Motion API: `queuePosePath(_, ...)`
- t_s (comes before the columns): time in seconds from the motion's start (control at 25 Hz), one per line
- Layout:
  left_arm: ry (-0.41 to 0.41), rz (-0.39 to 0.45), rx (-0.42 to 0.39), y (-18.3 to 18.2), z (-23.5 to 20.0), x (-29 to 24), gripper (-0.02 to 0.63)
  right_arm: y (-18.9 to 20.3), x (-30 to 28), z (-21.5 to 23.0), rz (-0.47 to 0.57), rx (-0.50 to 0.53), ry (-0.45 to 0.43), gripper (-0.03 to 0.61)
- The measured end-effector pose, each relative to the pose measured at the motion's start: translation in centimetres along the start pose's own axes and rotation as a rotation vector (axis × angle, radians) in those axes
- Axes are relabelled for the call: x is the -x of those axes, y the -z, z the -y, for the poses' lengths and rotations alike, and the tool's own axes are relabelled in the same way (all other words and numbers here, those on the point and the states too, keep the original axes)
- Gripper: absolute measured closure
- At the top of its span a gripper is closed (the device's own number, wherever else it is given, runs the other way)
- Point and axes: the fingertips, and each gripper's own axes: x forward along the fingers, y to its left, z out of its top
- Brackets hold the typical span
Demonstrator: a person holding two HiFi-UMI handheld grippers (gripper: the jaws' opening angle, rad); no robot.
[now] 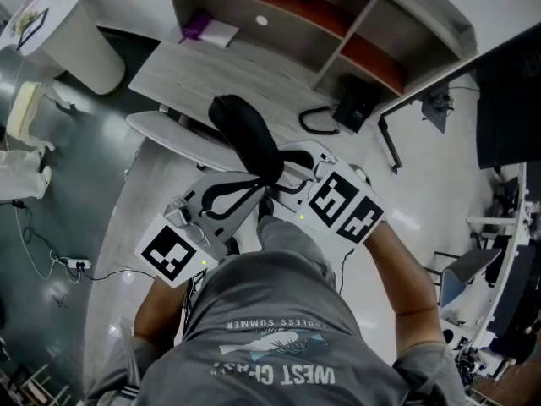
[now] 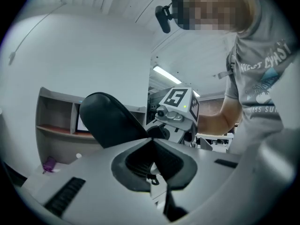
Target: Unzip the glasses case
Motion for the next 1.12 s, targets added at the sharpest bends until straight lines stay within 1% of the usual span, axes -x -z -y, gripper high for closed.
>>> queuePosePath(0.12, -0.002, -0.025, 0.055, 2.4, -1.1, -1.4, 0.612, 2.7, -1.6, 1.2, -0.078, -0.033, 0.011, 0.36)
queuePosePath(0.2, 0.012, -0.023, 0.094, 3.8, -1.7, -2.5, 0.611, 4.5, -2.7, 1.9, -0.12, -0.053, 0.013, 0.36)
queuePosePath(0.36, 0.037, -0.021, 0.162, 5.8, -2.6, -3.9, 0.61, 7.5, -4.5, 2.9, -0.169, -0.077, 0.012, 0.36)
queuePosePath(0.48, 0.031, -0.038, 0.197, 7.1, -3.4, -4.6, 0.609, 9.9, -5.6, 3.9, -0.198, -0.094, 0.021, 0.36)
queuePosePath(0.64, -0.011, -0.068, 0.228, 8.7, -5.5, -5.0, 0.609, 14.2, -7.7, 6.1, -0.259, -0.118, 0.027, 0.36)
queuePosePath(0.92, -0.12, -0.116, 0.282, 11.1, -9.8, -3.7, 0.609, 24.2, -12.9, 10.2, -0.425, -0.147, 0.026, 0.36)
queuePosePath(1.12, -0.201, -0.134, 0.31, 12.1, -12.6, -2.8, 0.609, 30.3, -15.2, 13.5, -0.547, -0.145, 0.069, 0.359)
